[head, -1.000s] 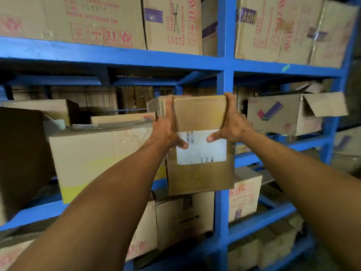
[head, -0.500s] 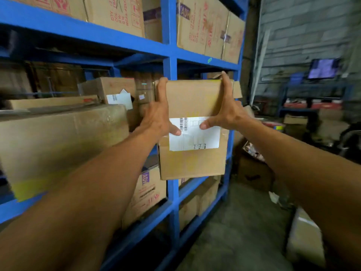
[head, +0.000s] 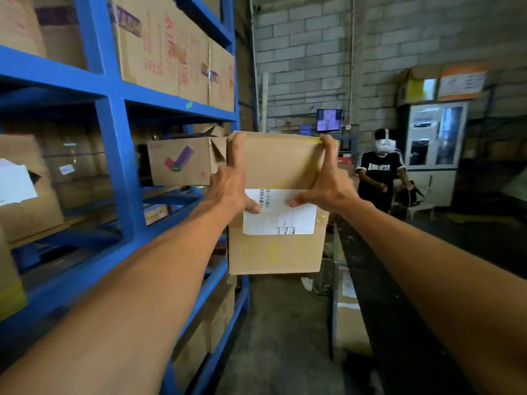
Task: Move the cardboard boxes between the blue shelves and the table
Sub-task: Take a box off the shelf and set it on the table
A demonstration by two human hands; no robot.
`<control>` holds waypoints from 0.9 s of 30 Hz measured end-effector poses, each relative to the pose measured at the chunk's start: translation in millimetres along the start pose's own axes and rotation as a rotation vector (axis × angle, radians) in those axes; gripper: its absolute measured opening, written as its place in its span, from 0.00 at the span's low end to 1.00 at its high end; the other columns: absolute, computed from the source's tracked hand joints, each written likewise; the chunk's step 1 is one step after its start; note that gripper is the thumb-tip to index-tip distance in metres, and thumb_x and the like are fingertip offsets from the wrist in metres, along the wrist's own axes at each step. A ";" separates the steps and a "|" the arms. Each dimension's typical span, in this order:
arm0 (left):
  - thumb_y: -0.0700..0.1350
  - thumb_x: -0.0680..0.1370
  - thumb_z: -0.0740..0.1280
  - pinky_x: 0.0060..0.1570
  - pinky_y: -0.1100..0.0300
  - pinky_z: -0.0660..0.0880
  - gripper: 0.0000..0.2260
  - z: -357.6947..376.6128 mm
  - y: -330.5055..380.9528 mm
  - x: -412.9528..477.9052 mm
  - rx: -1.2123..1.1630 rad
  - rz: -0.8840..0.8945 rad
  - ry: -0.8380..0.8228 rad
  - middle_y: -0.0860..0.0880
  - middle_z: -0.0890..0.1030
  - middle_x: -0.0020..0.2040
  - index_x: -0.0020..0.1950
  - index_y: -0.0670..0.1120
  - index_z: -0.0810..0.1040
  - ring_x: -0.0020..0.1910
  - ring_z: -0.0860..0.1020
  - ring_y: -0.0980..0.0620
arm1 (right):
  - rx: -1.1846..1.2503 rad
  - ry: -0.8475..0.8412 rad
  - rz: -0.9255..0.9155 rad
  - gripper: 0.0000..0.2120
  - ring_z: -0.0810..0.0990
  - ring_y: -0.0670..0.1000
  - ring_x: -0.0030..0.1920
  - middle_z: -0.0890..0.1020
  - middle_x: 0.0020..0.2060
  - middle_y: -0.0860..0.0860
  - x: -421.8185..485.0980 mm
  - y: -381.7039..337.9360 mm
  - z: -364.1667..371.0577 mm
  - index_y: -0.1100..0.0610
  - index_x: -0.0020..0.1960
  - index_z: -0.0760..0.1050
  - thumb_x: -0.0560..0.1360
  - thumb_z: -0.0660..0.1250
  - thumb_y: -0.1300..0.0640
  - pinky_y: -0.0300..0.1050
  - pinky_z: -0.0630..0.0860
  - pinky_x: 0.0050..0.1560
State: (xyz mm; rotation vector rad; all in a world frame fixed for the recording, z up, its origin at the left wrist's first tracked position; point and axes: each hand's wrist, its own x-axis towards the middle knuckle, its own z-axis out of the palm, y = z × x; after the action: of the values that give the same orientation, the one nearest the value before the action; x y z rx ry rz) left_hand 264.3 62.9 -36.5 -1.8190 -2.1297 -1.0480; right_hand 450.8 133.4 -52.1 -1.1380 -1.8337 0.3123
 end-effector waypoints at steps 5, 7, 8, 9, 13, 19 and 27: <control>0.43 0.58 0.84 0.53 0.42 0.75 0.67 51.9 49.5 13.4 -0.109 0.182 -0.095 0.32 0.75 0.60 0.75 0.60 0.33 0.53 0.77 0.34 | -0.147 0.135 0.137 0.67 0.73 0.67 0.62 0.69 0.68 0.62 -16.5 48.2 -46.1 0.41 0.76 0.38 0.56 0.85 0.50 0.59 0.72 0.57; 0.43 0.59 0.84 0.51 0.45 0.74 0.67 70.0 72.0 9.8 -0.164 0.256 -0.144 0.31 0.74 0.63 0.76 0.59 0.33 0.53 0.78 0.36 | -0.215 0.208 0.213 0.67 0.73 0.68 0.63 0.69 0.69 0.62 -35.0 61.4 -64.7 0.39 0.75 0.38 0.56 0.85 0.49 0.63 0.73 0.59; 0.42 0.59 0.83 0.48 0.46 0.73 0.66 78.0 82.5 5.4 -0.200 0.293 -0.172 0.31 0.74 0.63 0.76 0.59 0.34 0.52 0.79 0.36 | -0.247 0.243 0.255 0.67 0.73 0.68 0.63 0.68 0.69 0.61 -47.3 66.2 -74.2 0.39 0.75 0.38 0.56 0.85 0.49 0.64 0.73 0.59; 0.41 0.59 0.83 0.45 0.46 0.73 0.66 85.5 92.2 0.0 -0.238 0.329 -0.201 0.31 0.74 0.62 0.76 0.60 0.34 0.51 0.79 0.36 | -0.282 0.278 0.296 0.66 0.73 0.67 0.62 0.69 0.69 0.61 -61.7 70.0 -83.4 0.39 0.75 0.38 0.56 0.85 0.48 0.63 0.73 0.59; 0.41 0.54 0.85 0.52 0.40 0.74 0.69 107.4 126.7 -35.6 -0.368 0.516 -0.324 0.31 0.71 0.64 0.75 0.64 0.35 0.53 0.78 0.34 | -0.408 0.418 0.456 0.66 0.75 0.66 0.60 0.70 0.67 0.60 -138.3 66.9 -117.2 0.38 0.74 0.37 0.56 0.84 0.47 0.64 0.75 0.57; 0.43 0.60 0.83 0.56 0.41 0.72 0.64 107.4 159.5 -140.0 -0.499 0.893 -0.538 0.33 0.70 0.66 0.76 0.57 0.35 0.56 0.77 0.34 | -0.559 0.663 0.719 0.66 0.79 0.66 0.52 0.75 0.60 0.60 -293.8 20.4 -134.1 0.37 0.73 0.38 0.53 0.84 0.45 0.63 0.78 0.52; 0.40 0.59 0.83 0.58 0.37 0.73 0.66 55.5 176.4 -321.0 -0.662 1.256 -0.933 0.36 0.74 0.64 0.69 0.69 0.32 0.61 0.75 0.34 | -0.696 0.989 0.927 0.63 0.78 0.62 0.55 0.70 0.59 0.49 -513.0 -68.1 -135.8 0.35 0.71 0.40 0.51 0.81 0.39 0.65 0.79 0.49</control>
State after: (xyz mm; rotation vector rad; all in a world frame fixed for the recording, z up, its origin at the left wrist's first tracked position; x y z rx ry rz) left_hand 524.2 -160.5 -176.9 -3.5505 -0.2255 -0.5407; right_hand 595.5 -350.0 -230.0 -2.0853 -0.4372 -0.3835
